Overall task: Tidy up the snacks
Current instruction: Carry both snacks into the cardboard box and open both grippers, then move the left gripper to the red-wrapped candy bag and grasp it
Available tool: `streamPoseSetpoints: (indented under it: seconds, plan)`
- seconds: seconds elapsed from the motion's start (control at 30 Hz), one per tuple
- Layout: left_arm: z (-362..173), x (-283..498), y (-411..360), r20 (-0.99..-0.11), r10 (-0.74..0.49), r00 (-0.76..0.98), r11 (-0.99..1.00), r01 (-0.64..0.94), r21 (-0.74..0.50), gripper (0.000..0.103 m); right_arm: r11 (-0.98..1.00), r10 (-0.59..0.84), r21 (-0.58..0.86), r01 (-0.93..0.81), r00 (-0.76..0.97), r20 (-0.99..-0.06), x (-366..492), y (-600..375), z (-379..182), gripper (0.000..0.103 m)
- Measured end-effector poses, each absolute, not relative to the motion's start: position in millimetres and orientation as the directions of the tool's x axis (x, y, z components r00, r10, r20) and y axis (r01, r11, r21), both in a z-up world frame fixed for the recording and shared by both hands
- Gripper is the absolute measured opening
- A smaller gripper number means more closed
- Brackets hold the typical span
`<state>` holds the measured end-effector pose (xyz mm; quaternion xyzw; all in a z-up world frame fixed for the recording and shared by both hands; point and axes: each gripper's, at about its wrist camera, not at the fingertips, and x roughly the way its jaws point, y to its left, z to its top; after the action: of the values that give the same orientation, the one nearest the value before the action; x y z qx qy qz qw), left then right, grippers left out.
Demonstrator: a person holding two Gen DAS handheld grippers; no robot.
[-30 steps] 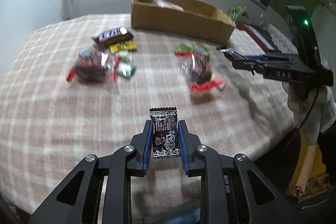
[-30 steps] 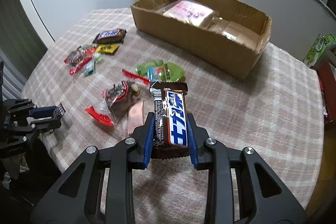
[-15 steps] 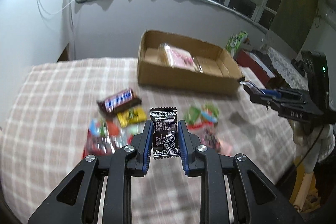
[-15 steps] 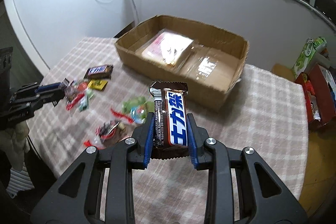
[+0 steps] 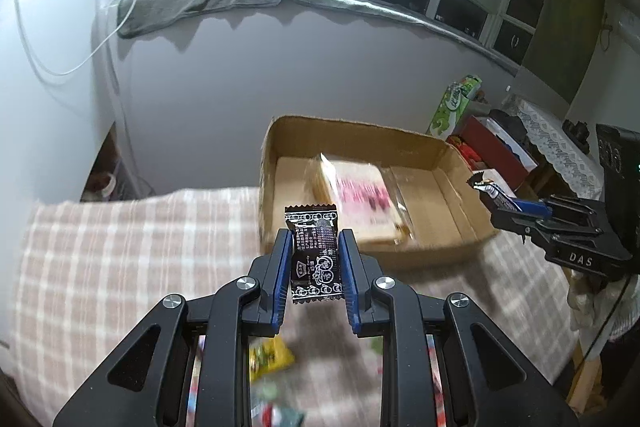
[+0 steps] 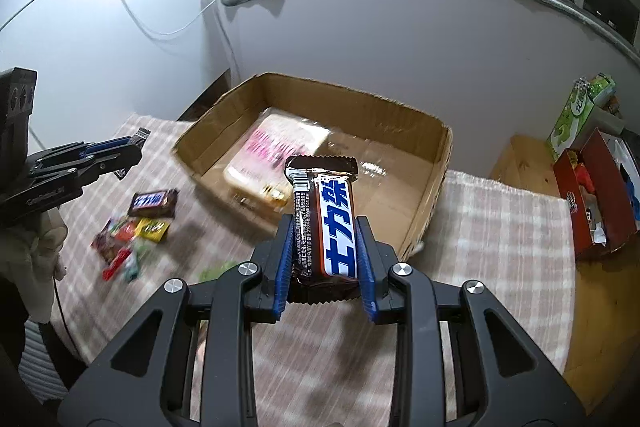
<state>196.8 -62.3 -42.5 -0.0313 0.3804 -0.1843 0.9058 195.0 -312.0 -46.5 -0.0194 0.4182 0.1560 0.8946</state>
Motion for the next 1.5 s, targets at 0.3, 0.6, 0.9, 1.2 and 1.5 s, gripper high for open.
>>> streamPoseSetpoints:
  seconds: [0.3,0.6,0.9,1.2,1.5]
  plan:
    - [-65.3,247.4,-78.5,-0.715,-0.362,0.598,0.928,0.307,-0.212,0.022,0.962,0.24,0.11,-0.249,0.582,-0.777,237.3,-319.3,-69.7,0.03]
    - [-77.5,265.7,-84.9,-0.737,-0.348,0.58,0.934,0.285,-0.216,0.025,0.968,0.213,0.091,-0.234,0.573,-0.791,260.1,-319.1,-85.6,0.03]
    - [-69.8,258.4,-82.6,-0.725,-0.35,0.593,0.934,0.279,-0.223,0.032,0.969,0.209,0.084,-0.231,0.596,-0.776,251.1,-316.8,-74.7,0.044]
    - [-39.0,218.3,-53.9,-0.681,-0.366,0.635,0.93,0.271,-0.247,0.032,0.961,0.237,0.091,-0.261,0.61,-0.757,209.7,-305.0,-50.8,0.044]
    - [-26.3,161.1,-9.5,-0.646,-0.35,0.678,0.936,0.227,-0.27,0.032,0.943,0.282,0.105,-0.315,0.593,-0.754,156.9,-285.1,-43.8,0.044]
